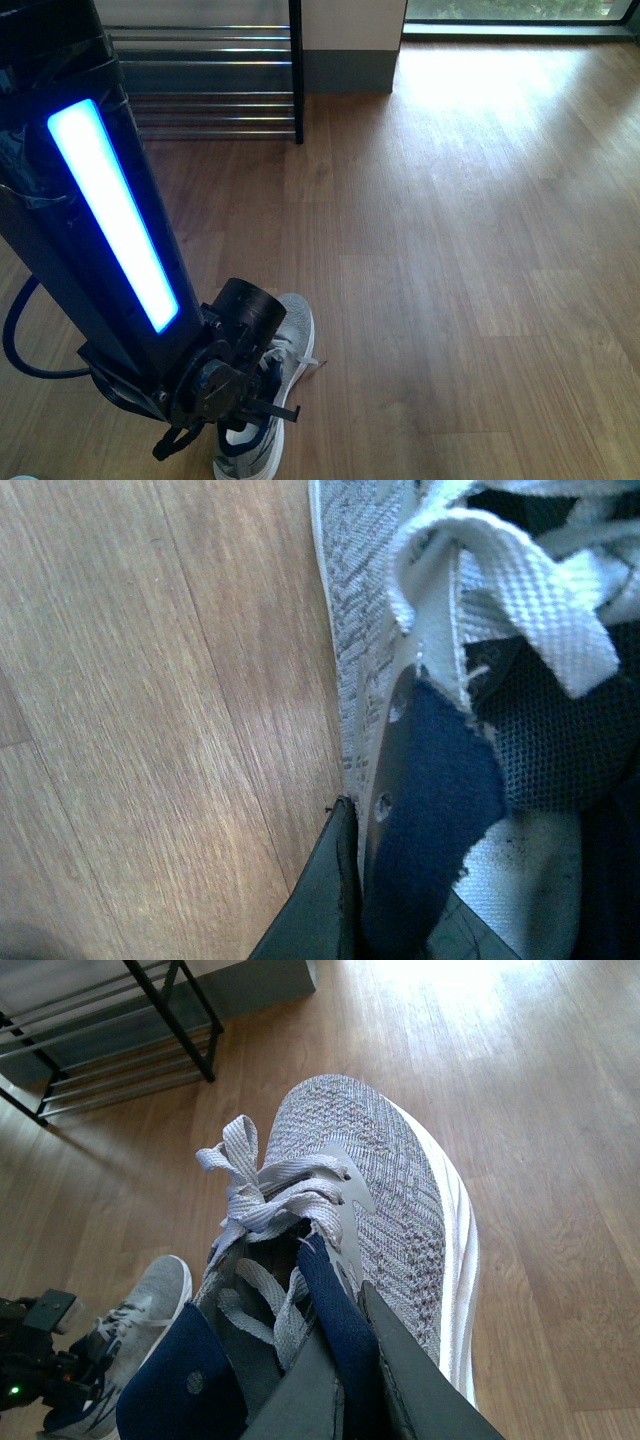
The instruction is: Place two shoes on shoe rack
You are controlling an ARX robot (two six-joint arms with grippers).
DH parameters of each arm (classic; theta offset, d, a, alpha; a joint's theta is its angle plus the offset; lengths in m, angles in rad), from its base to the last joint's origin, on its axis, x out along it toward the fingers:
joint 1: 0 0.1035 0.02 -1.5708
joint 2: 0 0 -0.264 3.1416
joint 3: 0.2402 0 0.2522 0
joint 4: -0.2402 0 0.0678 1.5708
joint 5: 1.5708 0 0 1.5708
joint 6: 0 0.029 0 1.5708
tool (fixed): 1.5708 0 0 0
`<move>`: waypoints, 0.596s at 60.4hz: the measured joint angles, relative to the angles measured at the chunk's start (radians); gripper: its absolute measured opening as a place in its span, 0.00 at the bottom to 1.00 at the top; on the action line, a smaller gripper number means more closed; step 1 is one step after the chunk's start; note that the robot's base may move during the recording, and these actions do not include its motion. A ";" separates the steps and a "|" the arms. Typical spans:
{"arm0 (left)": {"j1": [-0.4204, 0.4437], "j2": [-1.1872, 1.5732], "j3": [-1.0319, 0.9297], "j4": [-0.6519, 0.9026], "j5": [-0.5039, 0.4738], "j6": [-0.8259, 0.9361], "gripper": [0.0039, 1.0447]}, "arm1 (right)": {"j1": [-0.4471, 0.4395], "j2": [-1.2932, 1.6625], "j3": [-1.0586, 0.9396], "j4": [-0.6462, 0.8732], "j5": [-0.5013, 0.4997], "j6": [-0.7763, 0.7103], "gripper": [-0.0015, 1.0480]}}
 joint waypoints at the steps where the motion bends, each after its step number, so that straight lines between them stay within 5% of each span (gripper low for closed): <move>1: 0.002 -0.005 -0.006 0.004 0.001 -0.003 0.01 | 0.000 0.000 0.000 0.000 0.000 0.000 0.01; 16: 0.034 -0.133 -0.119 0.067 -0.016 -0.043 0.01 | 0.000 0.000 0.000 0.000 0.000 0.000 0.01; 36: 0.106 -0.674 -0.416 0.196 -0.057 -0.039 0.01 | 0.000 0.000 0.000 0.000 0.000 0.000 0.01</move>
